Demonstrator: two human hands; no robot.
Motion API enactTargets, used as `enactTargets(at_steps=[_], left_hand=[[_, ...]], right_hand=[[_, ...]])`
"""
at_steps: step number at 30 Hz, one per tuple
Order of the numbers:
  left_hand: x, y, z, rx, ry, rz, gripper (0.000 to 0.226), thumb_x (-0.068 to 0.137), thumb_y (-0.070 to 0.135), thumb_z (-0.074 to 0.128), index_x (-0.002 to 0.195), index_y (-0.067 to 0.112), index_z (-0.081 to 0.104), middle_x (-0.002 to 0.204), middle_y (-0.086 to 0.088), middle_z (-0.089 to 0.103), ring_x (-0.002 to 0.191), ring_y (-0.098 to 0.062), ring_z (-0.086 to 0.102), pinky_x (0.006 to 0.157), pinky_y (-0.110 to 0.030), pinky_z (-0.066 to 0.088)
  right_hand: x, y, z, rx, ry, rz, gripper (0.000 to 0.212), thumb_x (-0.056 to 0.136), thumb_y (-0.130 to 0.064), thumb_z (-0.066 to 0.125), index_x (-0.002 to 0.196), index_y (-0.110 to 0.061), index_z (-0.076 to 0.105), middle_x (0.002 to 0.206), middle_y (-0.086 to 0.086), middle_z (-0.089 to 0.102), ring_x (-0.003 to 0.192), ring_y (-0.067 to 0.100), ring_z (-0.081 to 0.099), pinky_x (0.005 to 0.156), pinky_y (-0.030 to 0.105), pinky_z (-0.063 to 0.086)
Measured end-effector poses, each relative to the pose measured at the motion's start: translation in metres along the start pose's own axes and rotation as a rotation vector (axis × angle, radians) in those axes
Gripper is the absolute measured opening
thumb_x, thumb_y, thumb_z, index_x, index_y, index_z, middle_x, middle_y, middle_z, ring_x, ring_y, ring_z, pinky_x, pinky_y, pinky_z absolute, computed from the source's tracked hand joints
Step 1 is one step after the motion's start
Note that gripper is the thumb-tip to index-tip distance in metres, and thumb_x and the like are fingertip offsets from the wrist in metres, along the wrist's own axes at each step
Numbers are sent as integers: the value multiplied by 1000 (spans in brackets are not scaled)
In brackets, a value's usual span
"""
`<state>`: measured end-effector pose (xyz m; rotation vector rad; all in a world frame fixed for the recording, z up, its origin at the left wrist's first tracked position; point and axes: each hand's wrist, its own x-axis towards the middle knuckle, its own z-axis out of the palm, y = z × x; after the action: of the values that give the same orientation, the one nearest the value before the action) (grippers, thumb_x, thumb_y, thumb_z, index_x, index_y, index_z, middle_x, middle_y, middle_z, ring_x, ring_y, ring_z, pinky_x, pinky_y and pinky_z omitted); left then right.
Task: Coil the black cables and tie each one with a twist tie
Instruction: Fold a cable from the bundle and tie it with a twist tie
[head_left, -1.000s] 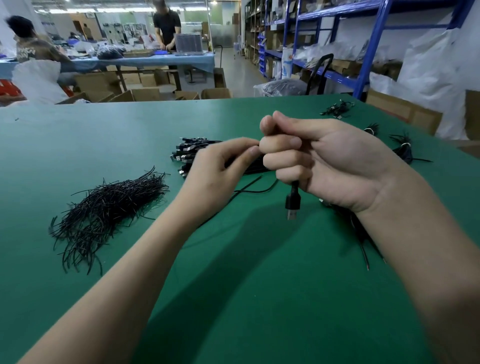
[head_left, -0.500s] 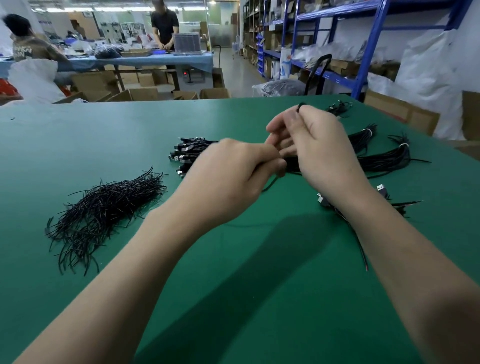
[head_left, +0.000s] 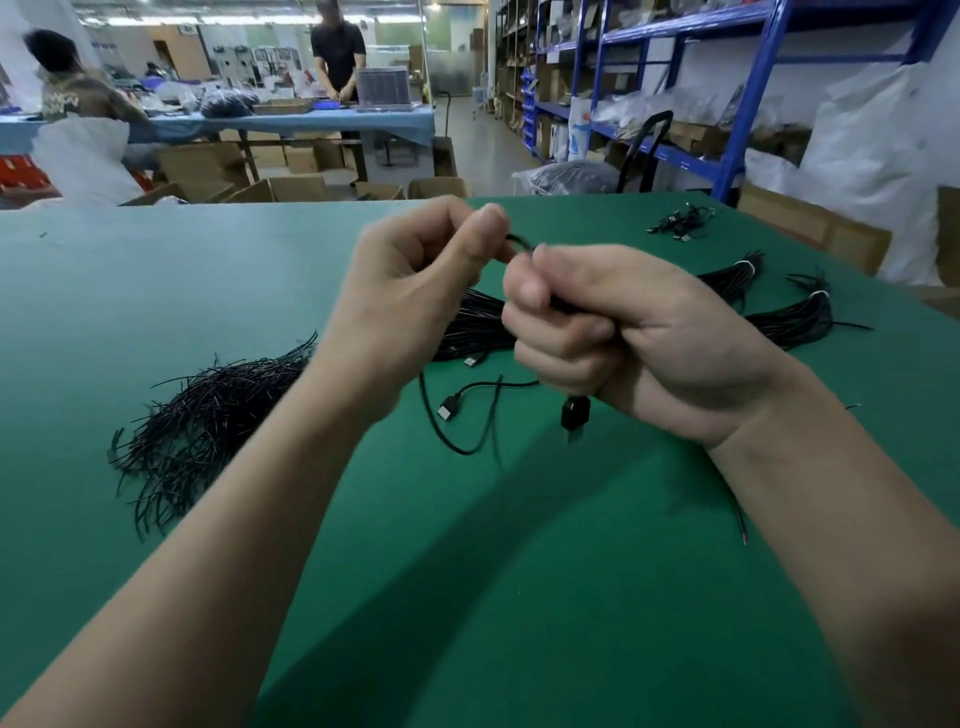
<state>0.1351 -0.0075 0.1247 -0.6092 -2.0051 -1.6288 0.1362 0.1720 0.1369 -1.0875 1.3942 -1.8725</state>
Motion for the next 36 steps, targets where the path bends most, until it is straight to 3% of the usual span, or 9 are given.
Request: enactTargets(at_steps=[4, 7, 11, 17, 20, 24, 29, 33, 36], left_hand=[[-13, -10, 32, 52, -118, -59, 24, 106, 20, 46, 96, 16, 67, 64, 11, 51, 54, 0, 39, 51, -18, 37], [-19, -9, 42, 343, -274, 7, 36, 102, 9, 48, 91, 36, 69, 61, 10, 49, 55, -4, 40, 55, -22, 39], [-16, 2, 37, 631, -362, 107, 25, 104, 18, 52, 83, 28, 61, 55, 8, 39, 59, -26, 39, 59, -36, 31], [-1, 17, 4, 793, -289, 179, 22, 99, 32, 62, 92, 18, 77, 58, 13, 53, 53, -7, 44, 58, -26, 36], [3, 24, -12, 746, -215, 230, 22, 92, 37, 70, 85, 17, 76, 58, 16, 55, 55, -1, 50, 54, -14, 35], [4, 22, -24, 471, -146, 189, 30, 84, 40, 77, 81, 11, 72, 71, -2, 68, 64, -21, 60, 58, -39, 49], [2, 2, -15, 38, -97, 93, 17, 89, 24, 75, 80, 12, 67, 73, -19, 62, 63, -32, 47, 60, -43, 39], [-6, -10, 15, -194, -61, -38, 22, 103, 21, 52, 97, 25, 73, 82, -13, 61, 77, -24, 53, 72, -39, 43], [-12, -13, 34, -18, -138, -30, 20, 105, 10, 47, 100, 11, 67, 75, 10, 64, 69, -3, 53, 66, -20, 45]], right_hand=[[4, -9, -2, 136, 195, -214, 29, 108, -24, 29, 94, -12, 52, 59, -8, 31, 49, 6, 27, 47, 18, 25], [4, -13, -14, 58, 486, -318, 31, 111, -21, 28, 96, -11, 53, 62, -6, 48, 52, 8, 44, 51, 19, 37], [4, -3, -24, -409, 780, -241, 33, 111, -17, 29, 89, -12, 53, 69, 1, 64, 60, 15, 66, 54, 23, 50], [4, 11, -29, -986, 739, -61, 32, 109, -15, 36, 89, -4, 58, 72, 5, 69, 58, 17, 68, 58, 32, 56], [5, 11, -20, -838, 490, 82, 36, 110, -18, 36, 85, -7, 59, 58, 0, 59, 45, 13, 47, 47, 22, 38], [3, 8, -10, -379, 262, 114, 48, 110, -30, 30, 81, -6, 60, 51, -2, 36, 46, 9, 27, 45, 19, 23], [-3, 5, -3, -82, 29, 91, 34, 104, -26, 36, 85, -10, 59, 57, -5, 28, 49, 9, 22, 47, 25, 14], [2, 1, 1, 121, 33, -77, 30, 105, -24, 32, 91, -12, 55, 56, -11, 31, 46, 3, 25, 46, 18, 20], [5, -6, -5, 227, 174, -213, 34, 109, -23, 27, 96, -11, 56, 56, -11, 38, 46, 2, 31, 47, 18, 28]])
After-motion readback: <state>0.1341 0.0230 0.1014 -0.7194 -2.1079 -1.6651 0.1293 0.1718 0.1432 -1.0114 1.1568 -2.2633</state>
